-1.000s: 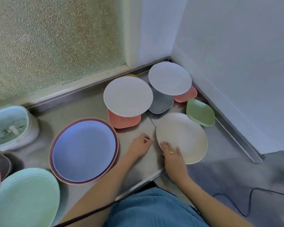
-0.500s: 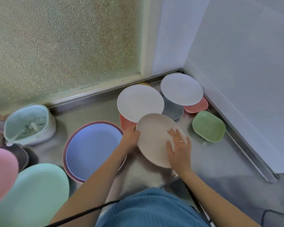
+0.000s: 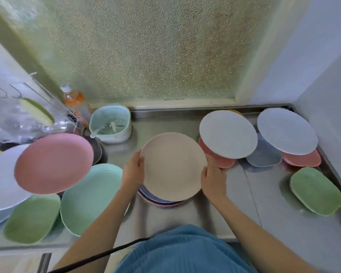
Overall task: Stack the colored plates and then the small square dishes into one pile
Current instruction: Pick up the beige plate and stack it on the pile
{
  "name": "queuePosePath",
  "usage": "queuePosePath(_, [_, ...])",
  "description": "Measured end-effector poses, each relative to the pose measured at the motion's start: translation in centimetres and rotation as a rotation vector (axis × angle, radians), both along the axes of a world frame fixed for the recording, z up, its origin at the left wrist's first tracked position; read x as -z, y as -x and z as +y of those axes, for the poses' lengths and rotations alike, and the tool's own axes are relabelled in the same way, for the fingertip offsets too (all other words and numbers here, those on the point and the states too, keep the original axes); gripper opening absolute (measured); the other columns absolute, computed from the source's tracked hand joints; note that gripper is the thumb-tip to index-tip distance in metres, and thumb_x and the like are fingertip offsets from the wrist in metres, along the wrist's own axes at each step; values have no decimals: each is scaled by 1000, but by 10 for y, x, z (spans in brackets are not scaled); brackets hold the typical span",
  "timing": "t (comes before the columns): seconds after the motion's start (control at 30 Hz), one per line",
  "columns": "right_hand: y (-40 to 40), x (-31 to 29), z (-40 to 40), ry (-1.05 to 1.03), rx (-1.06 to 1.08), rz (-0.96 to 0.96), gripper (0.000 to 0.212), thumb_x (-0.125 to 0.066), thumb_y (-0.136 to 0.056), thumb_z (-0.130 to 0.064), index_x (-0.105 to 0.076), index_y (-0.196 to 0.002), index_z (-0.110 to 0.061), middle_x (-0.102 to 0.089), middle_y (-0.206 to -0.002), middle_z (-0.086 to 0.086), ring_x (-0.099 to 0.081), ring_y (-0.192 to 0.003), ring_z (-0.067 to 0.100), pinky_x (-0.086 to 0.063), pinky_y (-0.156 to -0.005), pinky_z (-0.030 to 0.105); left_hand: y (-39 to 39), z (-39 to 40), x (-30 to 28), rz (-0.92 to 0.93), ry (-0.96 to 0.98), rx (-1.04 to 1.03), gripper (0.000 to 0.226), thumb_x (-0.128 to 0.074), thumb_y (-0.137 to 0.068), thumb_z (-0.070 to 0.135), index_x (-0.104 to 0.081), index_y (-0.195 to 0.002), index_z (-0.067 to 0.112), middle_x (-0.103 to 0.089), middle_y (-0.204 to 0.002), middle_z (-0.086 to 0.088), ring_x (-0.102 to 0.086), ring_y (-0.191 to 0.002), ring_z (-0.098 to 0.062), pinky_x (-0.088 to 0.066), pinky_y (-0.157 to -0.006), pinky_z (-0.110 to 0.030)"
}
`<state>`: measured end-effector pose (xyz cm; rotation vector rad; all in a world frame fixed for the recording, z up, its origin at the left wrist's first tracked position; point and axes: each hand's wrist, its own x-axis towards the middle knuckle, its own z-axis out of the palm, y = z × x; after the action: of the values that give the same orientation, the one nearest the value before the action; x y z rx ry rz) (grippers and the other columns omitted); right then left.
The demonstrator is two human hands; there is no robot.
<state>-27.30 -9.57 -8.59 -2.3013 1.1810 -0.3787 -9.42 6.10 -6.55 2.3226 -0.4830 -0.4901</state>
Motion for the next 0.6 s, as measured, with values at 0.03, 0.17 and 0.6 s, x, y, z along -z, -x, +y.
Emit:
queuePosePath(0.03, [-8, 4, 4, 24, -38, 24, 50, -41, -91, -9, -33, -140, -17, -67, -96, 12, -60, -92, 34, -38, -83, 39, -4, 11, 4, -22, -71, -12, 26, -33, -98, 23, -51, -112, 11, -64, -97, -20, -59, -92, -41, -46, -78, -42])
queuePosePath(0.17, [-24, 15, 12, 72, -120, 172, 52, -41, -88, -8, -31, -139, -17, -69, -95, 7, -61, -94, 29, -37, -88, 42, -11, 30, 12, -49, -295, 22, 26, -32, -97, 24, -45, -118, 15, -65, -102, -21, -59, -93, -40, -42, -74, -40])
queuePosePath(0.6, [-23, 25, 2, 185, -133, 339, 54, -42, -88, -7, -31, -140, -11, -68, -103, 11, -62, -95, 32, -41, -86, 42, -11, 24, 21, -73, -583, 277, 53, -23, -101, 29, -3, -150, 26, -61, -120, -11, -60, -104, -33, -45, -84, -40])
